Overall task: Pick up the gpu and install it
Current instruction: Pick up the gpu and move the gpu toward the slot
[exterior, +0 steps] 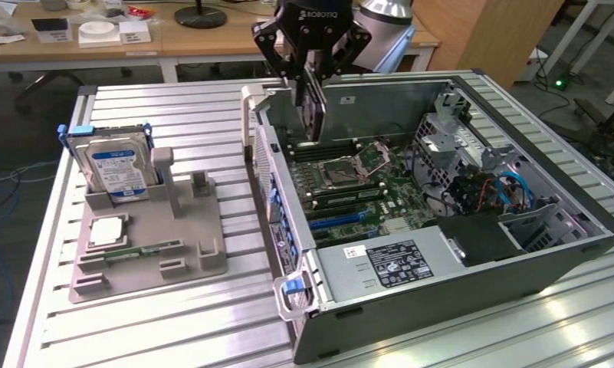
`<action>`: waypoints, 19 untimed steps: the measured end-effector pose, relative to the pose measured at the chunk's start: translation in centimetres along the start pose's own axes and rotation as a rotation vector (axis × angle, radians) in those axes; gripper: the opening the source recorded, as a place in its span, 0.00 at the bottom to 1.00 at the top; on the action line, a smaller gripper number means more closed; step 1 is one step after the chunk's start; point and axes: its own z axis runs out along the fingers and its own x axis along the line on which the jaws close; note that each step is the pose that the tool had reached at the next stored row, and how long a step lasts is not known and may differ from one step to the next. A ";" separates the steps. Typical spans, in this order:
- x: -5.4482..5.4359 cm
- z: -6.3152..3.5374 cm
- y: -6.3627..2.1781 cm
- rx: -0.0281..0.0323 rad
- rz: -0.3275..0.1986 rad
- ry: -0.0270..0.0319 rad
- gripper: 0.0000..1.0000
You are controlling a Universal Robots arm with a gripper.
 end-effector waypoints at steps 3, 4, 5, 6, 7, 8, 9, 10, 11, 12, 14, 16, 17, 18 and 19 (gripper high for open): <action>-0.5 0.01 0.02 0.0000 0.000 0.0000 0.28; -0.7 0.01 0.03 0.0000 0.000 0.0000 0.28; -0.8 0.02 0.04 -0.0001 0.000 -0.0001 0.28; -1.0 0.02 0.05 0.0000 0.000 0.0000 0.28; -1.2 0.02 0.06 0.0000 0.000 0.0000 0.28; -1.3 0.02 0.07 0.0000 0.000 0.0000 0.28; -1.5 0.02 0.08 0.0000 0.000 0.0000 0.28; -1.7 0.03 0.08 0.0000 0.000 -0.0001 0.28; -1.9 0.03 0.09 0.0000 0.000 0.0000 0.28; -2.1 0.04 0.10 -0.0001 0.000 -0.0001 0.28; -2.5 0.04 0.12 0.0000 0.000 0.0000 0.28; -2.9 0.05 0.14 -0.0001 0.000 -0.0001 0.28; -3.1 0.05 0.15 -0.0002 -0.001 0.0000 0.28; -3.3 0.05 0.17 -0.0003 -0.002 0.0000 0.28; -3.6 0.06 0.18 -0.0004 -0.003 0.0001 0.28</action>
